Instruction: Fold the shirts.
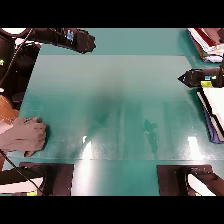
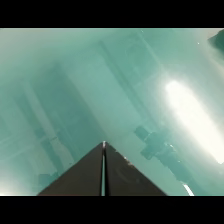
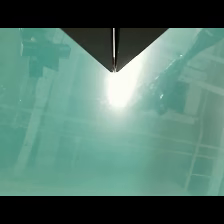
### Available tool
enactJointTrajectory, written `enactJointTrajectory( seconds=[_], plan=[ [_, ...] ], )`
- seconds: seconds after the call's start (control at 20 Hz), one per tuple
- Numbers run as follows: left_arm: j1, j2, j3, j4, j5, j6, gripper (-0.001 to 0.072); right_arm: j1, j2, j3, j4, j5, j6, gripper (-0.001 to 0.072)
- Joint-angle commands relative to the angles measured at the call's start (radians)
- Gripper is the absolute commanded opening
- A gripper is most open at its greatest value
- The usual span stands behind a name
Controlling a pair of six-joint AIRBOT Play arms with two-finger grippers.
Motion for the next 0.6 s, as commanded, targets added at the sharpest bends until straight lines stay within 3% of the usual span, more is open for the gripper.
enactJointTrajectory(
  seconds=[0.0,0.2,0.35,0.45,0.55],
  plan=[
    [0.000,0.000,0.001,0.000,0.000,0.000,0.0030,0.000,0.001,0.001,0.000,0.016,0.000,0.0016],
    [0.006,0.003,0.001,-0.007,0.097,0.000,0.0030,0.000,0.001,0.001,0.000,0.029,0.000,0.0016],
    [0.058,0.050,0.001,0.039,-0.142,0.003,0.0029,0.000,0.001,0.001,0.001,0.028,0.000,0.0016],
    [0.103,0.111,-0.019,0.153,-0.315,0.020,0.0029,0.000,0.001,0.001,0.001,0.028,0.000,0.0016],
    [0.162,0.210,-0.104,0.280,-0.400,0.016,0.0029,0.000,0.001,0.001,0.001,0.028,0.000,0.0016]
  ],
)
